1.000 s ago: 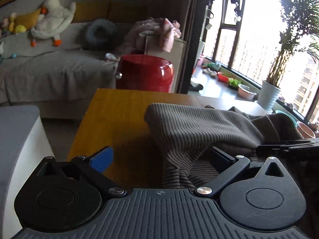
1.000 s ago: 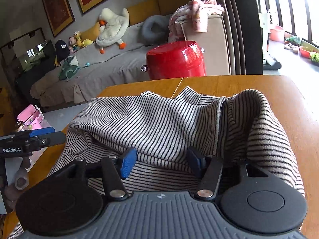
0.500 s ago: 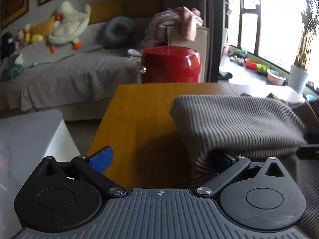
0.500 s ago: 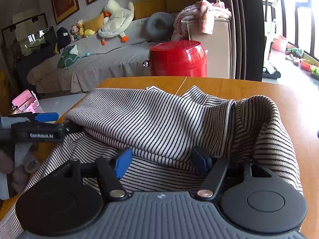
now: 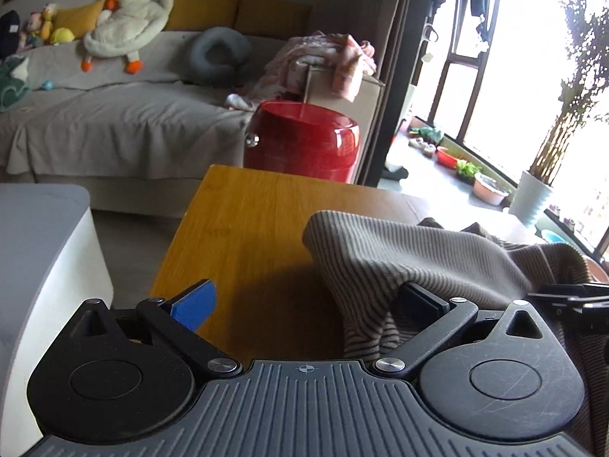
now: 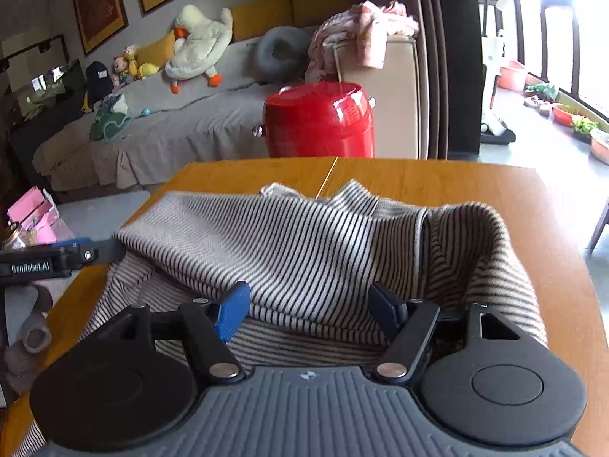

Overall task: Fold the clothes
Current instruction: 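Lay the sleeve across the shirt body and open the right gripper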

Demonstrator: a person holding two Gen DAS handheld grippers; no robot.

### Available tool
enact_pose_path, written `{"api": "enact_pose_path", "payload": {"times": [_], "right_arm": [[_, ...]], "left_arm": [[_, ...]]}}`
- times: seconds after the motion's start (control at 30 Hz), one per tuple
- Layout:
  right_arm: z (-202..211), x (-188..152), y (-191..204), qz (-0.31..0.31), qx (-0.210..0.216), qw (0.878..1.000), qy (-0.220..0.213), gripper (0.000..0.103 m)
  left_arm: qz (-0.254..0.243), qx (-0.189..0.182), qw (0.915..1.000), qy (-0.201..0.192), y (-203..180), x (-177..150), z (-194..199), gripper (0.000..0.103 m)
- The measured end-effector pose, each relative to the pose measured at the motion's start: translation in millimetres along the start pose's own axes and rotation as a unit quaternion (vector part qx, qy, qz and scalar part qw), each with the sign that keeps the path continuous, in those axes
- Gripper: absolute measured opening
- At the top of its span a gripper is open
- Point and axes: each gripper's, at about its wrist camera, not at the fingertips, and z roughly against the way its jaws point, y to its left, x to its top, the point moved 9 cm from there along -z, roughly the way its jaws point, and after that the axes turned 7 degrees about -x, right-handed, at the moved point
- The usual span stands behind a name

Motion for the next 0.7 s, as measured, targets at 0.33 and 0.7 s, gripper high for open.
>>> {"api": "enact_pose_path", "payload": {"times": [0.33, 0.7], "right_arm": [[-20, -1, 39, 0.073, -0.006, 0.997, 0.023, 0.036], [-19, -12, 1, 0.063, -0.059, 0.996, 0.032, 0.048]], "left_arm": [[0.026, -0.183, 0.982, -0.042, -50, 5, 11, 0.103], [0.064, -0.068, 0.995, 0.036, -1, -13, -23, 0.103]]}}
